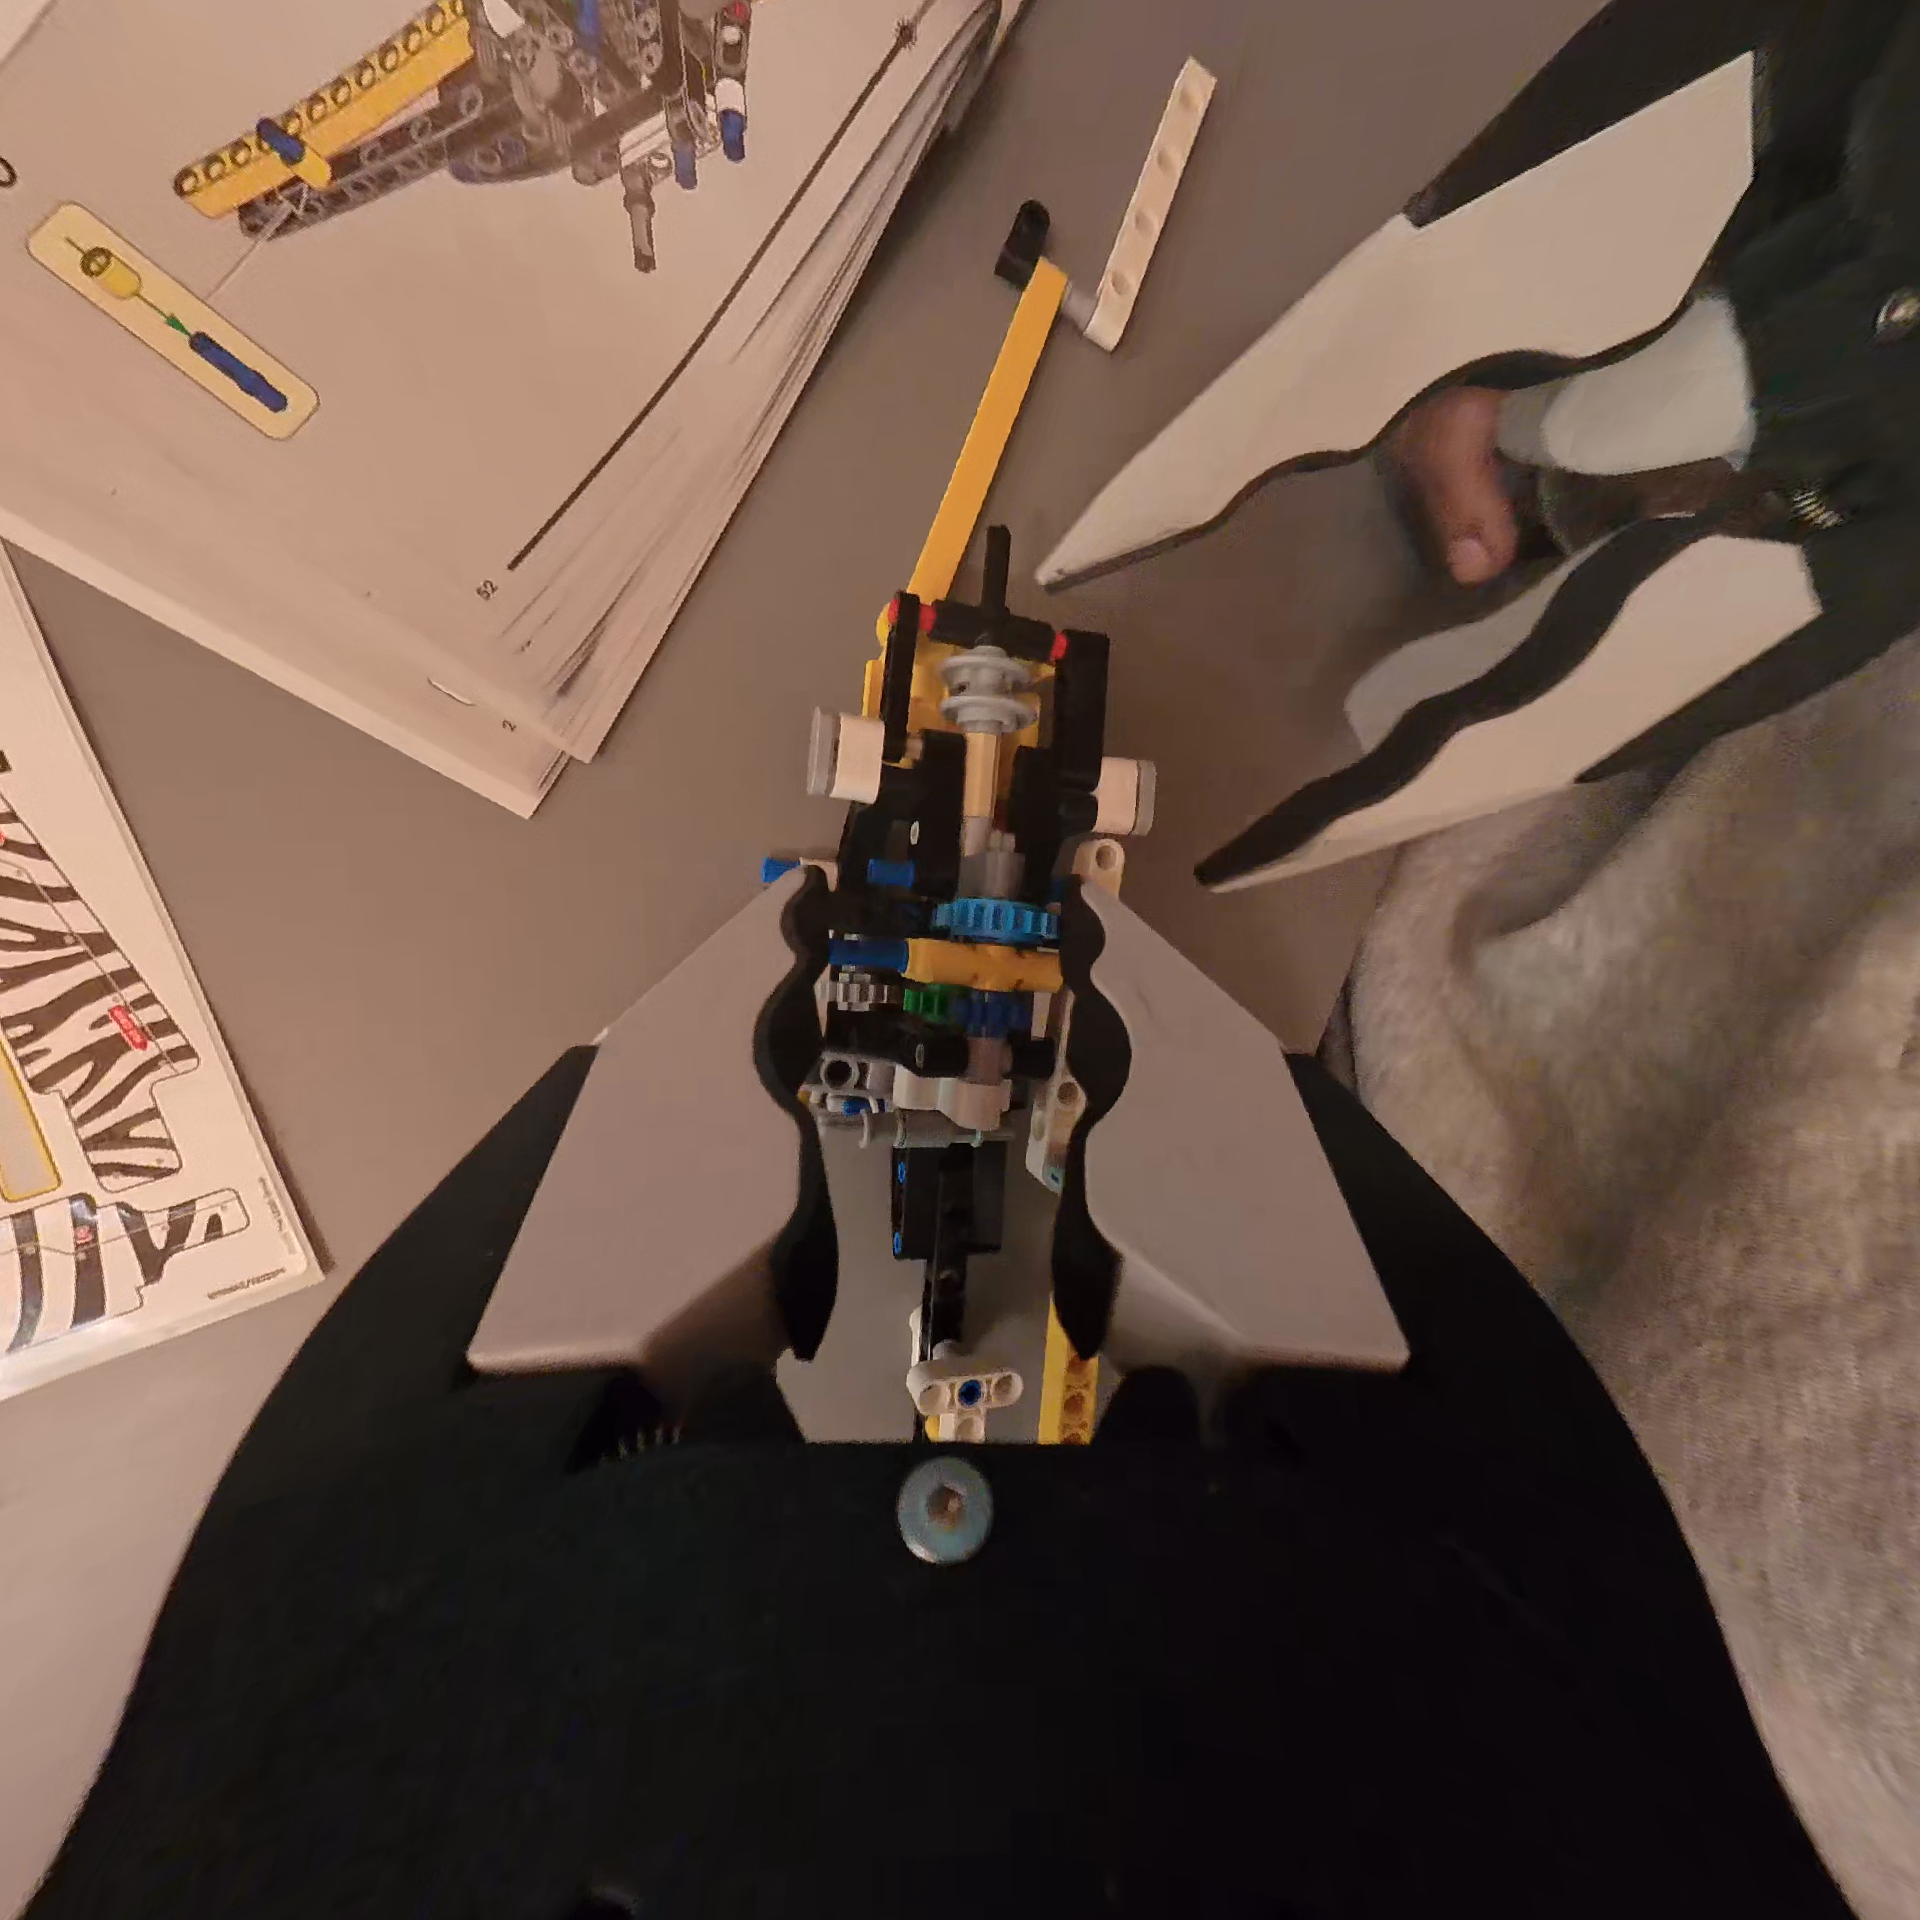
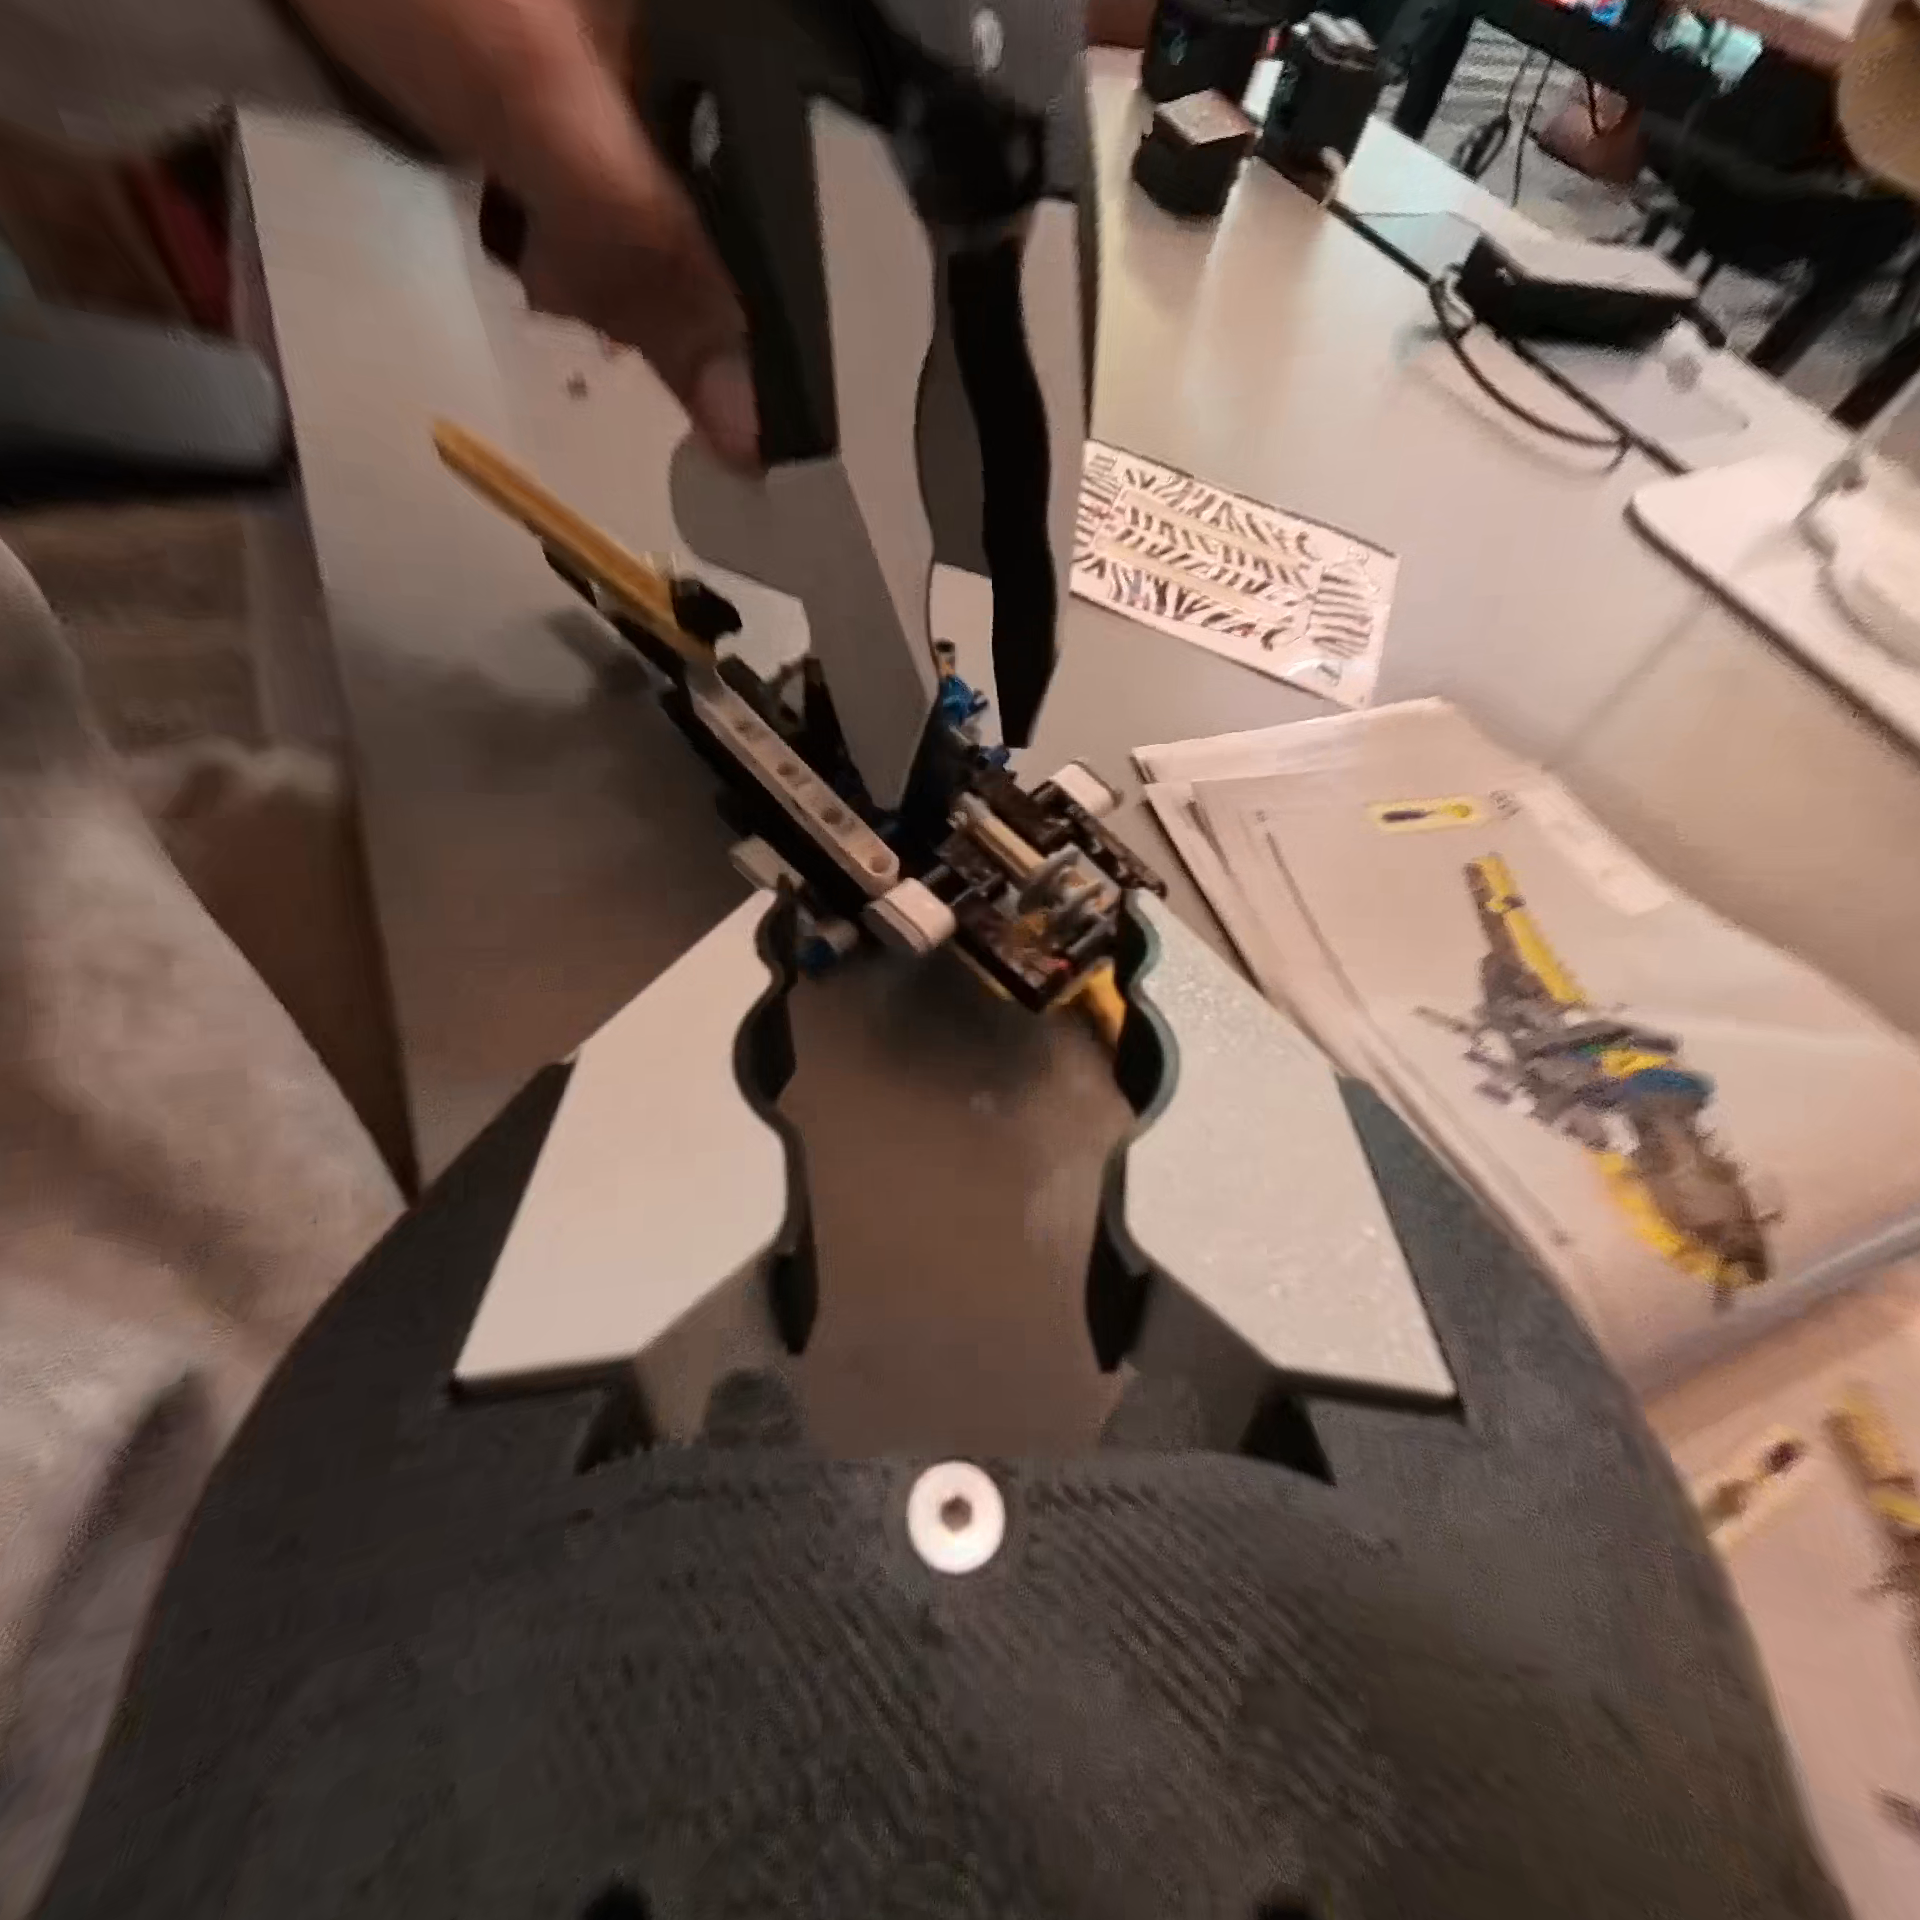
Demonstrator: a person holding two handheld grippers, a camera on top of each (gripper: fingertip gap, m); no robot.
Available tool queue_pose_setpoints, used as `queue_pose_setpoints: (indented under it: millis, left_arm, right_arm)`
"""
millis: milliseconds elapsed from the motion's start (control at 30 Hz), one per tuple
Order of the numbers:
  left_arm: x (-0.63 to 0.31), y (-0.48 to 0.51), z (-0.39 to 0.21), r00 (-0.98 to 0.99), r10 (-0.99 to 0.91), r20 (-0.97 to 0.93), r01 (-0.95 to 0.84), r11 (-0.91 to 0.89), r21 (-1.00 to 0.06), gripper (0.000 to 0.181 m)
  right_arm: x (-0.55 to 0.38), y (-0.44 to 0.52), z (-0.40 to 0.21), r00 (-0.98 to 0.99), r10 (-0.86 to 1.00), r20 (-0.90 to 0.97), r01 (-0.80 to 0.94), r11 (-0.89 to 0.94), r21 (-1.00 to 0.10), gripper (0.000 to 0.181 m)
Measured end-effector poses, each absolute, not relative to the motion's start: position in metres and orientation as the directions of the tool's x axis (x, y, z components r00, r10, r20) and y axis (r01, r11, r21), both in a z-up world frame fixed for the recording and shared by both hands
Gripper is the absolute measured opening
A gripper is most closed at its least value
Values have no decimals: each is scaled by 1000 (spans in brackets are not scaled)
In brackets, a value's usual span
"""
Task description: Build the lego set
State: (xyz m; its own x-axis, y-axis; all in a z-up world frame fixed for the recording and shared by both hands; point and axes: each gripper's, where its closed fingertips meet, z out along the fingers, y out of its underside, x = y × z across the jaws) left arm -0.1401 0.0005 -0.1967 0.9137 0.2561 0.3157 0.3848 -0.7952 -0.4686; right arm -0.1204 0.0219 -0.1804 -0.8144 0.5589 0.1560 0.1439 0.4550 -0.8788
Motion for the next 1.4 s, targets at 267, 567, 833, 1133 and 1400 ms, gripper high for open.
queue_pose_setpoints:
  millis: [267,567,833,1133,1400]
  left_arm:
    - [-136,-1,-200,893,255,371,414,-790,-453,41]
    - [-133,4,-201,884,237,402,418,-786,-455,37]
    - [-133,1,-201,883,250,397,423,-790,-444,37]
    - [-133,-2,-202,884,292,366,435,-801,-411,36]
    - [-132,-3,-202,884,301,359,437,-806,-399,36]
  right_arm:
    - [-135,15,-183,-891,319,323,-81,588,-805,82]
    - [-144,9,-195,-997,21,81,-52,595,-802,80]
    - [-140,1,-200,-1000,-4,-31,23,571,-821,74]
    - [-141,-4,-204,-995,32,-94,96,562,-821,74]
    - [-143,-5,-204,-993,53,-109,120,554,-824,68]
